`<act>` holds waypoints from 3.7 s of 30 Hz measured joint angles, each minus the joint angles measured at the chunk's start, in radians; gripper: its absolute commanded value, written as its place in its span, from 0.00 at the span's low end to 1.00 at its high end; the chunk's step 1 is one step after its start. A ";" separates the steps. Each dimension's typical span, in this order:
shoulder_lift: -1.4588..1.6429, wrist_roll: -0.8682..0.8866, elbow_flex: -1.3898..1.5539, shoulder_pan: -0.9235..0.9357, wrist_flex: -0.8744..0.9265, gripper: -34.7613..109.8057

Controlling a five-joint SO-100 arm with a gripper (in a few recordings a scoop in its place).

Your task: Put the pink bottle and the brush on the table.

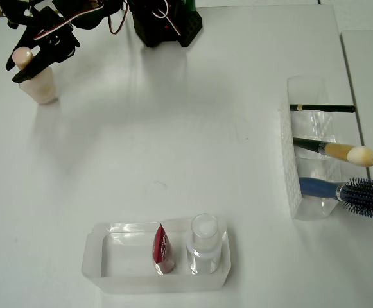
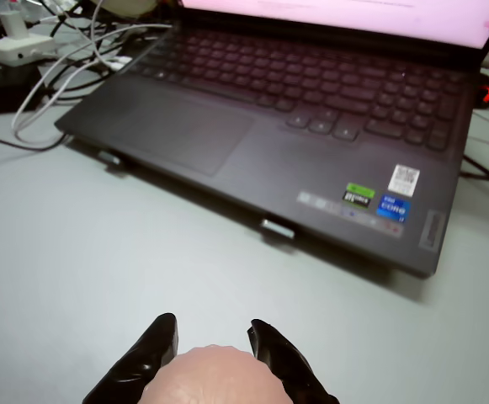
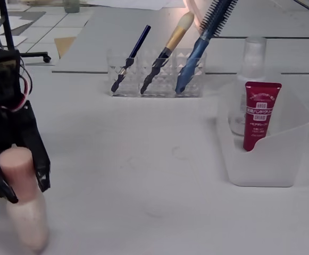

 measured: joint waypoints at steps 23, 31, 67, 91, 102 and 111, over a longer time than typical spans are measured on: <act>-0.123 -0.081 -0.012 0.018 -0.089 0.24; -0.123 -0.115 -0.012 0.018 -0.101 0.25; -0.077 -0.118 0.031 0.028 -0.061 0.63; 0.038 -0.244 -0.137 0.028 0.265 0.73; 0.083 -0.291 -0.348 0.006 0.522 0.74; 0.098 -0.268 -0.529 -0.038 0.830 0.75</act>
